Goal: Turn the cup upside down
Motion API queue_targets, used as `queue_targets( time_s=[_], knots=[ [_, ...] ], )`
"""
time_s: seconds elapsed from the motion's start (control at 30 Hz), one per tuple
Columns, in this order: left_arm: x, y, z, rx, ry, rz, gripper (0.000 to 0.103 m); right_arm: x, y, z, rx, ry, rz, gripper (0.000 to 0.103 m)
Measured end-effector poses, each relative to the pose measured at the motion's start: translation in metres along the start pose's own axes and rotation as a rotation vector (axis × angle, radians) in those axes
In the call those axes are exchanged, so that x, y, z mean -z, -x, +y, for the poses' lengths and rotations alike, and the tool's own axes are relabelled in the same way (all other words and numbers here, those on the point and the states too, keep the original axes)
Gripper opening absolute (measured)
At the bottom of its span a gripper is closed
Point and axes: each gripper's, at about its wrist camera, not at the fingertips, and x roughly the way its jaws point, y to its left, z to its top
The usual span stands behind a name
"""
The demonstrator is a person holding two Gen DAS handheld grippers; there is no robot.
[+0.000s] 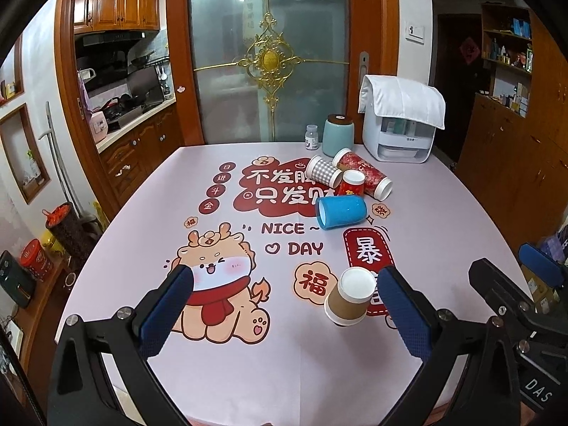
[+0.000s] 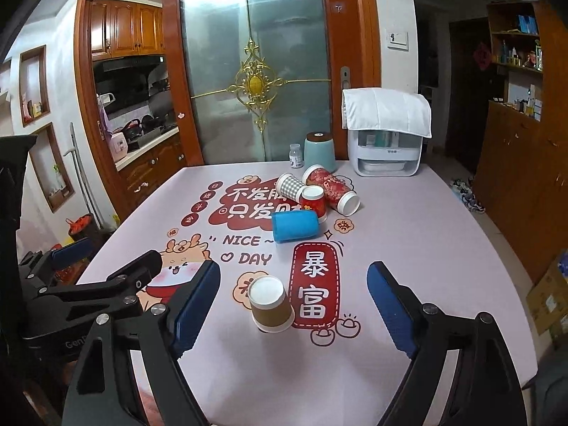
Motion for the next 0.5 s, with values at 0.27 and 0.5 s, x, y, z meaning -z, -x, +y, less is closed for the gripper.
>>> queue_targets(
  time_s=[0.27,0.5],
  knots=[
    [0.0,-0.007,0.0,-0.009,-0.001,0.0,0.102,-0.003,-0.013,0.0,-0.003,-0.003,0.009,0.086],
    [0.0,-0.014,0.001,-0.013,0.0,0.013,0.102,-0.001,-0.028,0.001,-0.006,-0.009,0.028,0.086]
  ],
)
